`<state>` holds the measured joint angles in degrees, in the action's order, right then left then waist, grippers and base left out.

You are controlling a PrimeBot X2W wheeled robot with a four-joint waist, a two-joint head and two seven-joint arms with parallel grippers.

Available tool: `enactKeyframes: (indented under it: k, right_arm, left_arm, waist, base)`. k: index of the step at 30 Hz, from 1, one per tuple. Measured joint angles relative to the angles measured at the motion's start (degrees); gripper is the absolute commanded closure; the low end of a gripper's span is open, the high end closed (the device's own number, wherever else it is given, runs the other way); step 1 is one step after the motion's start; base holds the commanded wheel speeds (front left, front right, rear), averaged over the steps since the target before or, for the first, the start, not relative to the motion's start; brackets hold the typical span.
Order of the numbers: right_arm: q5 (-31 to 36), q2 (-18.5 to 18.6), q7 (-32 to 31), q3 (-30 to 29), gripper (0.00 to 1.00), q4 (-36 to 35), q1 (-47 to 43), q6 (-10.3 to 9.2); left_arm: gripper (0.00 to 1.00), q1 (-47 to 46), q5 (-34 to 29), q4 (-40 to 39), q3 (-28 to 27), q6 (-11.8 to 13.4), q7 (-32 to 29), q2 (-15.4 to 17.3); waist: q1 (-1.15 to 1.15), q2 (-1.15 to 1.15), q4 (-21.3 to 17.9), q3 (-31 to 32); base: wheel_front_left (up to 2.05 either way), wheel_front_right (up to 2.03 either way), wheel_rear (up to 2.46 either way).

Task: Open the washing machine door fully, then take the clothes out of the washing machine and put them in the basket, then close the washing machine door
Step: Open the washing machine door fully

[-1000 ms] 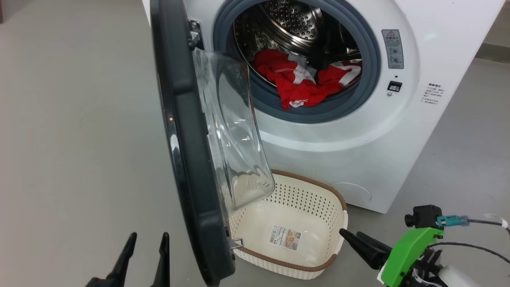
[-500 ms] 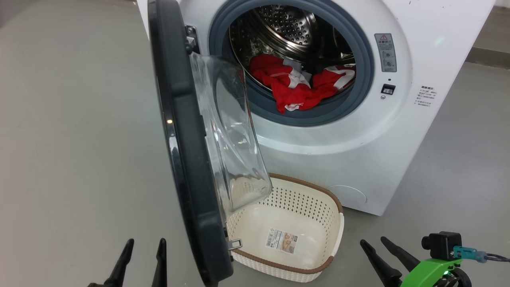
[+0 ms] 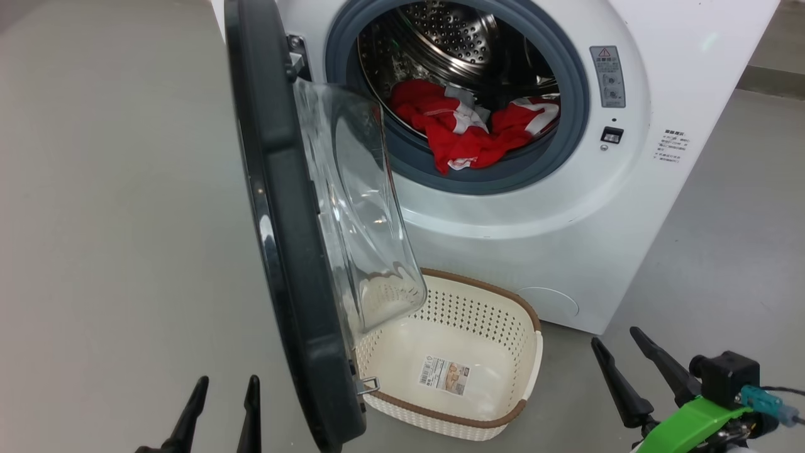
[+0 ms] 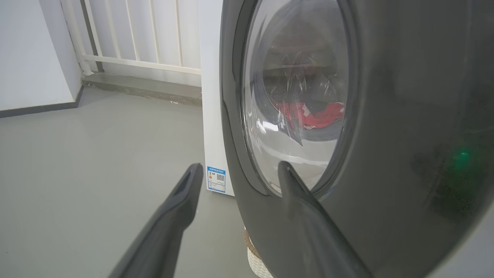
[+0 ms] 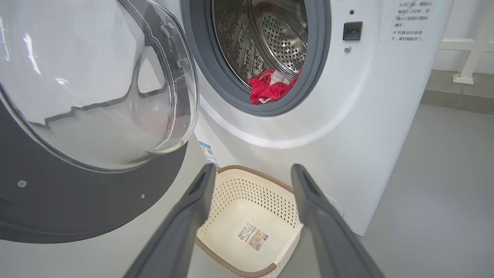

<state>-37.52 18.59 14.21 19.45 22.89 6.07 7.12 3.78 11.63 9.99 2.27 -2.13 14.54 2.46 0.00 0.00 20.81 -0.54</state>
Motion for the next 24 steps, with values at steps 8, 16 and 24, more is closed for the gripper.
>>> enactKeyframes:
  k: [8,16,24]
  right_arm:
    - [12.5,-5.7,0.0,-11.1,0.0,-8.0,-5.6,0.0]
    - [18.1,-9.6,0.1,-17.2,0.0,-12.0,-11.2,0.0]
    - [19.3,-10.6,0.1,-18.4,0.0,-11.3,-12.0,0.0]
  left_arm:
    - [0.0,0.0,0.0,-0.2,0.0,0.0,0.0,0.0]
    - [0.0,0.0,-0.2,-1.0,-0.2,0.0,0.0,0.0]
    - [0.0,0.2,-0.2,-1.2,-0.1,0.0,0.0,0.0]
  waist:
    - [0.0,0.0,0.2,0.1]
    - [0.0,0.0,0.2,0.7]
    - [0.0,0.0,-0.4,1.1]
  base:
    - [0.0,0.0,0.0]
    - [0.0,0.0,0.0]
    - [0.0,0.0,0.0]
